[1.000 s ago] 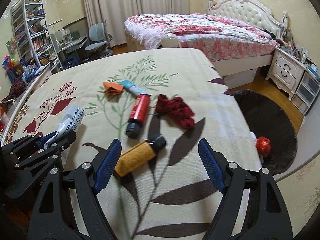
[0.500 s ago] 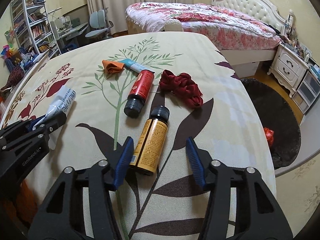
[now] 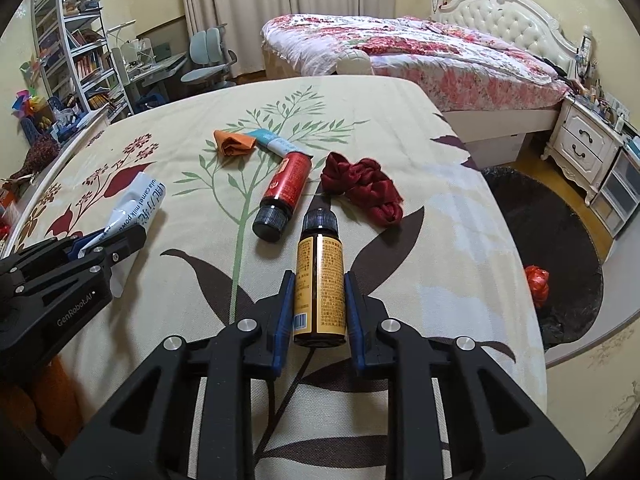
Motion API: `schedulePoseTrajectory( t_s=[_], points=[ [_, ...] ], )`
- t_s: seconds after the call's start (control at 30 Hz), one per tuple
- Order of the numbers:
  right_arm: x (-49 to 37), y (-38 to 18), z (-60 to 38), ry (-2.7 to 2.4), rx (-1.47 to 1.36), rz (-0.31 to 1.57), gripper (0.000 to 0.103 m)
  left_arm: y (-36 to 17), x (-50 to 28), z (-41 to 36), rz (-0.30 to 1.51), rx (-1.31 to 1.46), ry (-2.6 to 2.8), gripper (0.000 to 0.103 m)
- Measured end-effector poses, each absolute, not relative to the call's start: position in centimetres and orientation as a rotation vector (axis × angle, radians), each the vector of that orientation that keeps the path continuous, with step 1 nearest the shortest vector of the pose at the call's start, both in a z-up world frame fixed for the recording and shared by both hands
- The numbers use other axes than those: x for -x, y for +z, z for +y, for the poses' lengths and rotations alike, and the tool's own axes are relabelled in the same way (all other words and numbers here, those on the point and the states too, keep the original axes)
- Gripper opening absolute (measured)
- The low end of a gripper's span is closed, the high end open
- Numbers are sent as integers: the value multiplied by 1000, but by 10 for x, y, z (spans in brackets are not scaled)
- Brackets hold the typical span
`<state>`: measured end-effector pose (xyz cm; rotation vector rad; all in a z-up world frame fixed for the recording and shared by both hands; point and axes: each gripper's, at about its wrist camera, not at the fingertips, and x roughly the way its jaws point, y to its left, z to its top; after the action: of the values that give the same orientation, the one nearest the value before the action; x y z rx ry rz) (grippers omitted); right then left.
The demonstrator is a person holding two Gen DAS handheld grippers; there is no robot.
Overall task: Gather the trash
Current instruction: 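Grasp the gold-labelled bottle upright with the right gripper, then carry the white tube and gold bottle over the trash bin with both grippers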
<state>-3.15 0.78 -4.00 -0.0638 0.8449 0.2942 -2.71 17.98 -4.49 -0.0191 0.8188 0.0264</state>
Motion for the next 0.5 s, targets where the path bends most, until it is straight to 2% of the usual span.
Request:
schedulePoseTrajectory(
  t_s=[0.5],
  points=[
    [24, -10, -38, 198, 21, 740, 24, -22, 18, 140, 746, 14, -40, 24]
  ],
)
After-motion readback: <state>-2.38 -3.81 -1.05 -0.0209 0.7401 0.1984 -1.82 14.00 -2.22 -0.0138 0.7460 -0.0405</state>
